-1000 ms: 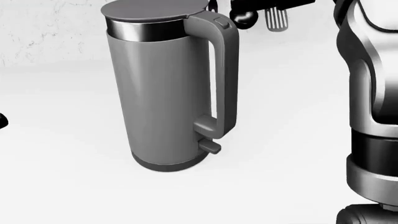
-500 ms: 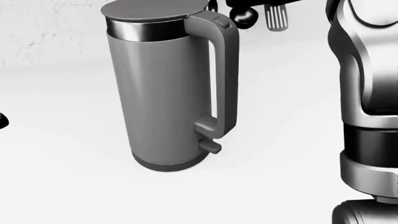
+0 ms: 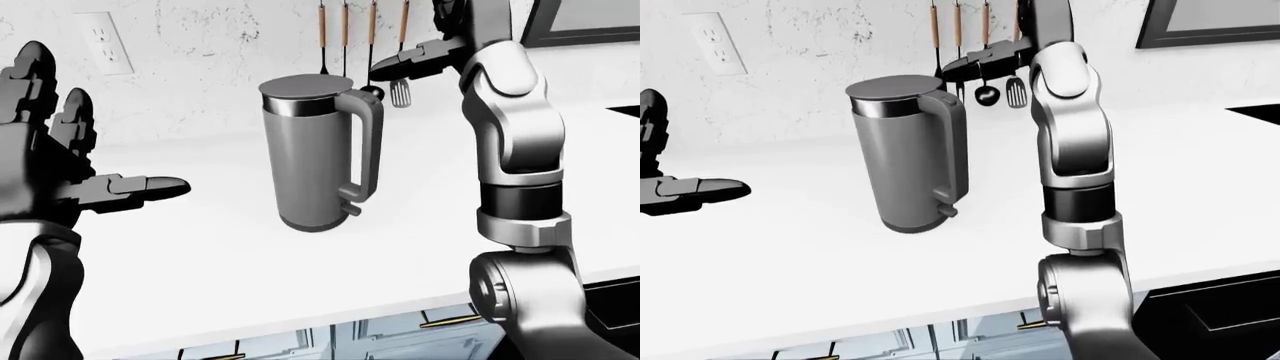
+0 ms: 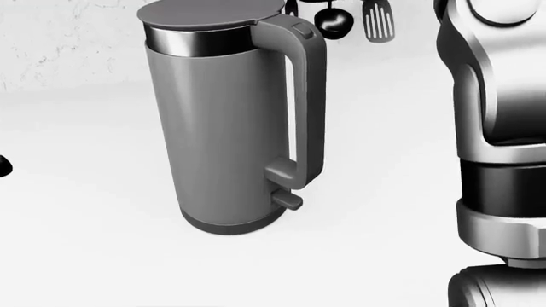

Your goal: Press the button to open the lid of the electric kettle.

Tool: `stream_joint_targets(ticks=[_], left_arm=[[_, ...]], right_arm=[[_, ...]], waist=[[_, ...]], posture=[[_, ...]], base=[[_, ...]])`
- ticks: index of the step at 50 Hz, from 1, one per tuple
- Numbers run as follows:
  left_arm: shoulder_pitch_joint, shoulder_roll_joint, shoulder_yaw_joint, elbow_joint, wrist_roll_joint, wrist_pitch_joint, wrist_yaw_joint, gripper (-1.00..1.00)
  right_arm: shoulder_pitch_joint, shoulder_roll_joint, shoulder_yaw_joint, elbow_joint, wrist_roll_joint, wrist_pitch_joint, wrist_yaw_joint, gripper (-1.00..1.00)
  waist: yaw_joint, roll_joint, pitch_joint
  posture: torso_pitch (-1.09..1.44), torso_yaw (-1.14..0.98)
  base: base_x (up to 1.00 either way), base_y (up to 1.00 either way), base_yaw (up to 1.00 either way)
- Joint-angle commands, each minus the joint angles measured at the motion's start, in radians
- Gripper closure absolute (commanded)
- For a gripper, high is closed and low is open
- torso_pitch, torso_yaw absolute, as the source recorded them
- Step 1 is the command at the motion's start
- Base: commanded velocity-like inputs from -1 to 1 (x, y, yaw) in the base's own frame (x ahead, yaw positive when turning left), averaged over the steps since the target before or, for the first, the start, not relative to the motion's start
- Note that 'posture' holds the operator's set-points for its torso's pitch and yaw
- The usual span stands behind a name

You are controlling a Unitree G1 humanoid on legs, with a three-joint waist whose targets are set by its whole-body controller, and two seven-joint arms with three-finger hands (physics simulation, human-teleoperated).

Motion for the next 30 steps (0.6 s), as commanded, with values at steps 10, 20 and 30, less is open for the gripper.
stream_joint_targets(ticks=[10, 20, 30], left_arm=[[-0.02, 0.011, 0.005, -0.015, 0.007, -0.033, 0.0, -1.0], [-0.02, 0.012, 0.009, -0.019, 0.004, -0.028, -0.001, -1.0], [-0.021, 0.011, 0.009, -0.022, 0.003, -0.025, 0.0, -1.0]], right_arm=[[-0.028, -0.001, 0.0, -0.019, -0.013, -0.039, -0.004, -1.0], [-0.017, 0.009, 0.002, -0.028, -0.027, -0.041, -0.002, -1.0], [-0.005, 0.013, 0.003, -0.035, -0.035, -0.042, 0.0, -1.0]], waist=[[0.0, 0.003, -0.012], [0.0, 0.004, -0.012], [0.0, 0.003, -0.013]], posture=[[-0.34, 0.0], [-0.34, 0.0], [-0.34, 0.0]], base=[[0.0, 0.0, 0.0], [0.0, 0.0, 0.0], [0.0, 0.0, 0.0]])
